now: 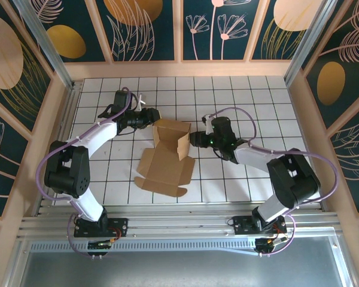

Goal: Fold the paper box

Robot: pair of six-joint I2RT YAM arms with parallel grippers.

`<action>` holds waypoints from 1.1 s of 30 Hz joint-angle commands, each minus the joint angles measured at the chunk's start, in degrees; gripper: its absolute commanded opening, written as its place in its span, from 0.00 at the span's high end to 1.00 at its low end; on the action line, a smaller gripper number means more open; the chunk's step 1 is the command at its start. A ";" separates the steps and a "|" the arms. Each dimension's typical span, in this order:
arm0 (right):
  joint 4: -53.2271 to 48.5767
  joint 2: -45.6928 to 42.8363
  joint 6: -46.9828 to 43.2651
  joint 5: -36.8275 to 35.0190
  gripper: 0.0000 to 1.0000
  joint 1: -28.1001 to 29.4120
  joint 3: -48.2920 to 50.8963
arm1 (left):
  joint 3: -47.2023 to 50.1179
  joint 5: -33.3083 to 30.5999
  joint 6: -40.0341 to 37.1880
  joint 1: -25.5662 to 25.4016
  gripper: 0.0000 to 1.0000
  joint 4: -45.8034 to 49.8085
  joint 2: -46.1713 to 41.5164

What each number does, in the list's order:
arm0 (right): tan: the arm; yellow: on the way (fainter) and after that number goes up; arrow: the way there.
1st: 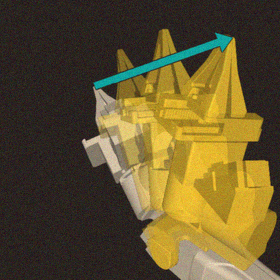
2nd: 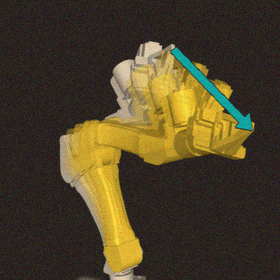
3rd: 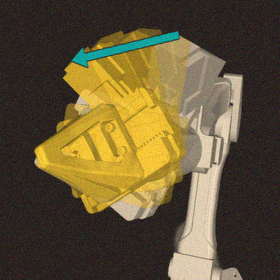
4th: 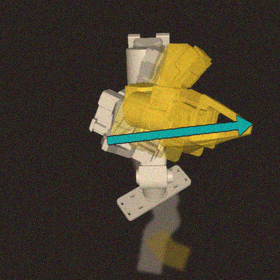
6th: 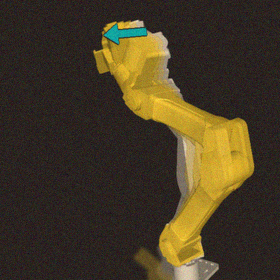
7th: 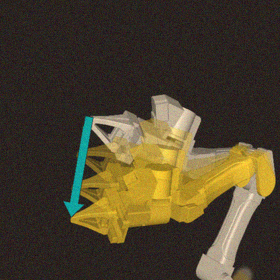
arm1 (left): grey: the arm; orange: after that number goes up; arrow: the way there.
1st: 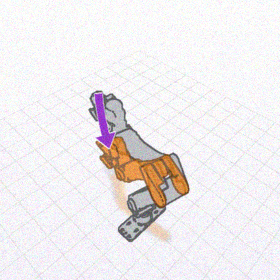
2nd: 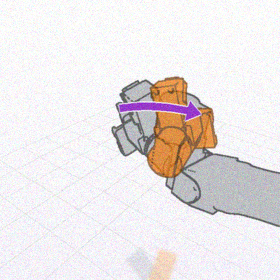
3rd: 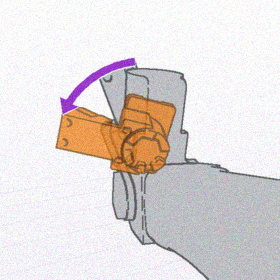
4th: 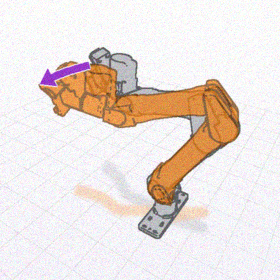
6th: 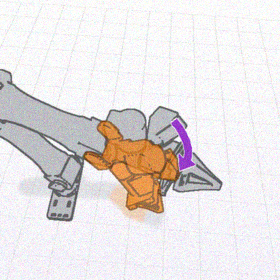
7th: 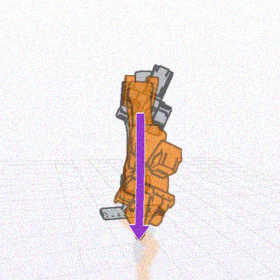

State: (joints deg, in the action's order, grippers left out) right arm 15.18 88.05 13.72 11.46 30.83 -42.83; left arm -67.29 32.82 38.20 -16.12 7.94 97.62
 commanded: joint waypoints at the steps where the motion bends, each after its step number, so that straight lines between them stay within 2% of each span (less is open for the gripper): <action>1: -0.19 -5.00 -7.08 0.81 0.40 0.83 3.31 | -0.02 1.92 0.97 -0.51 0.62 1.29 -1.25; 7: 4.51 -9.27 -8.52 1.64 0.40 0.83 10.23 | 0.01 1.71 1.07 -0.57 0.62 1.19 -1.56; 12: 7.30 -10.19 -8.20 9.61 0.39 1.22 13.12 | 0.46 1.21 1.30 -0.50 0.62 1.09 -1.61; 16: 9.10 -10.23 -7.92 11.17 0.36 2.34 14.67 | 0.84 1.12 1.31 -0.57 0.62 1.10 -2.06; 19: 11.02 -9.41 -6.96 9.12 0.31 3.35 14.83 | 0.89 -0.41 0.62 -0.53 0.59 2.44 -2.65; 22: 12.83 -6.94 -5.43 5.04 0.29 4.99 13.17 | 1.57 -0.74 0.11 -0.52 0.47 3.04 -3.61; 24: 13.33 -4.77 -4.82 3.05 0.29 6.19 11.39 | 2.34 -0.20 -0.04 -0.54 0.43 2.72 -4.47; 28: 13.09 -0.31 -3.50 -2.22 0.31 8.34 7.92 | 4.10 2.57 0.43 -0.54 0.42 0.95 -5.43; 33: 11.78 2.99 -1.06 -6.07 0.35 8.98 4.85 | 5.97 2.16 0.17 -0.53 0.47 1.19 -5.25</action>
State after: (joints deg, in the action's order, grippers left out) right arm 26.00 89.60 10.44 10.50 39.42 -35.57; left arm -62.70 33.23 38.59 -16.45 9.04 93.23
